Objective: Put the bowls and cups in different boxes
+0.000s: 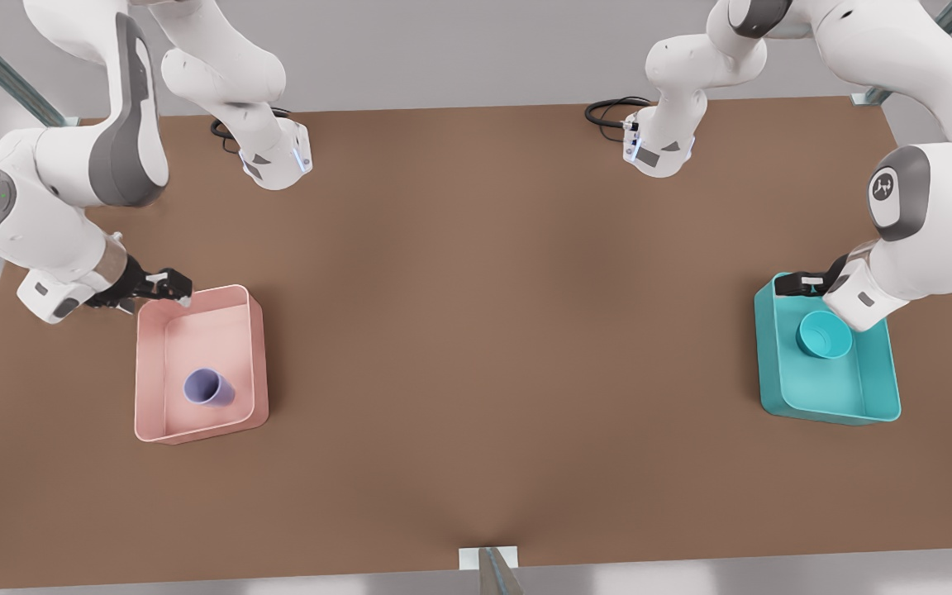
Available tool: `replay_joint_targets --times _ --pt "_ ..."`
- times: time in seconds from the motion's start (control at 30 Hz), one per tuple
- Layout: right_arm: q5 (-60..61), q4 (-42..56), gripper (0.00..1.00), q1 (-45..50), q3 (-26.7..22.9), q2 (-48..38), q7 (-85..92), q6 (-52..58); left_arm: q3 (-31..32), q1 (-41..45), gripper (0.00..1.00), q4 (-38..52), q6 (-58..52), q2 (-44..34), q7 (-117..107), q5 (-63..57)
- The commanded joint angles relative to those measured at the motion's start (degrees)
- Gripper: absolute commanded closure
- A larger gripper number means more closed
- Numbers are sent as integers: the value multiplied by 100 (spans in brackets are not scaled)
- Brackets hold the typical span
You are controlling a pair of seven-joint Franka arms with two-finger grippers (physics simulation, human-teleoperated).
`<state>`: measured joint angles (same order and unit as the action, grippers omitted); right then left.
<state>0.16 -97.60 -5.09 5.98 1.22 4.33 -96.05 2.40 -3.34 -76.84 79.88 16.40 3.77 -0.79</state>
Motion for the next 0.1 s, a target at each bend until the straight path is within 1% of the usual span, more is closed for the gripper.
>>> replay_joint_targets --times 0.0,0.07 --pt "90 -13 0 -36 -1 -69 -275 860 7 0 0 3 -16 -5 -175 -9" --pt "195 -48 0 -71 -27 -87 -249 860 -2 0 0 3 -16 -5 -175 -9"
